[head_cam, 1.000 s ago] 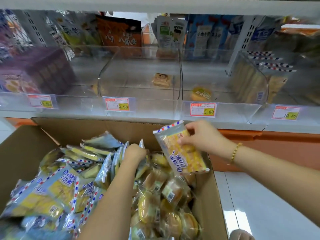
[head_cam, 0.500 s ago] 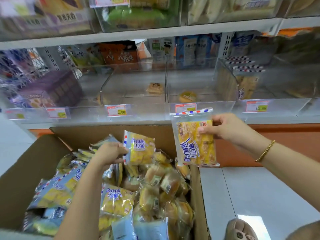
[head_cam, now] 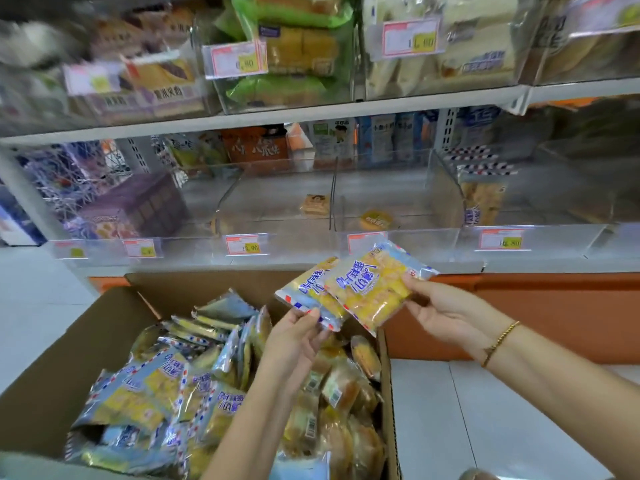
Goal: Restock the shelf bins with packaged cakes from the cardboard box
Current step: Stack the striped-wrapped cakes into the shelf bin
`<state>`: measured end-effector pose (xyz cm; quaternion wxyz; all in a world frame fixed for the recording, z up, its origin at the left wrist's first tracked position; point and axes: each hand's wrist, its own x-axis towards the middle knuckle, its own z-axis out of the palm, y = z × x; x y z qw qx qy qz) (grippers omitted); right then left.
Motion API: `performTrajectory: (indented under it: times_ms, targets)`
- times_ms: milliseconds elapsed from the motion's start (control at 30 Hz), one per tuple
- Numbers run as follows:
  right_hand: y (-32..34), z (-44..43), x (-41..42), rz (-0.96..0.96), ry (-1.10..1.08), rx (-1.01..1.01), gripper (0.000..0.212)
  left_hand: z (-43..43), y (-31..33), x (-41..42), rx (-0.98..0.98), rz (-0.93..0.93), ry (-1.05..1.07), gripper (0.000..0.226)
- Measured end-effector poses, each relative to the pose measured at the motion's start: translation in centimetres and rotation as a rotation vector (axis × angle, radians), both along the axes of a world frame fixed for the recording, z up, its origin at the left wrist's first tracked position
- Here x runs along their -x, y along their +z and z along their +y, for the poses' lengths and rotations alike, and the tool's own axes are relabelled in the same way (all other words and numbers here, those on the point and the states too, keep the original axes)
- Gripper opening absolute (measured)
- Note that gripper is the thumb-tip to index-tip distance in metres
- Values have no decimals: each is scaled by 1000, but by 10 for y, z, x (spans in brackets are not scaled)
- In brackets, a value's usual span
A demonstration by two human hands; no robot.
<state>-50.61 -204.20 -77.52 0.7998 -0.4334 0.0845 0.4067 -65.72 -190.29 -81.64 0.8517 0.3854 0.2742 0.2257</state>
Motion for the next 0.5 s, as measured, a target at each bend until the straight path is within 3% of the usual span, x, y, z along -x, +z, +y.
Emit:
performTrajectory:
  times_ms: [133,233,333,433,500]
  targets:
    - [-5,-2,-1,-17,2,-83,11,-17,9,-13,-28,-74,-94,15]
    - [2,-4,-5,-64,80,-105,14,-27,13,-20,-162,-107,-174,16]
    - [15,-9,-16,-185,65,-103,9,-26,18,-26,-226,-124,-283,39]
    - [33,-21,-35,-421,73,-8,10,-3,25,-30,-49,-144,-383,82]
    - [46,-33,-48,-594,157,129,10,19,30,-34,-50,-118,-401,105]
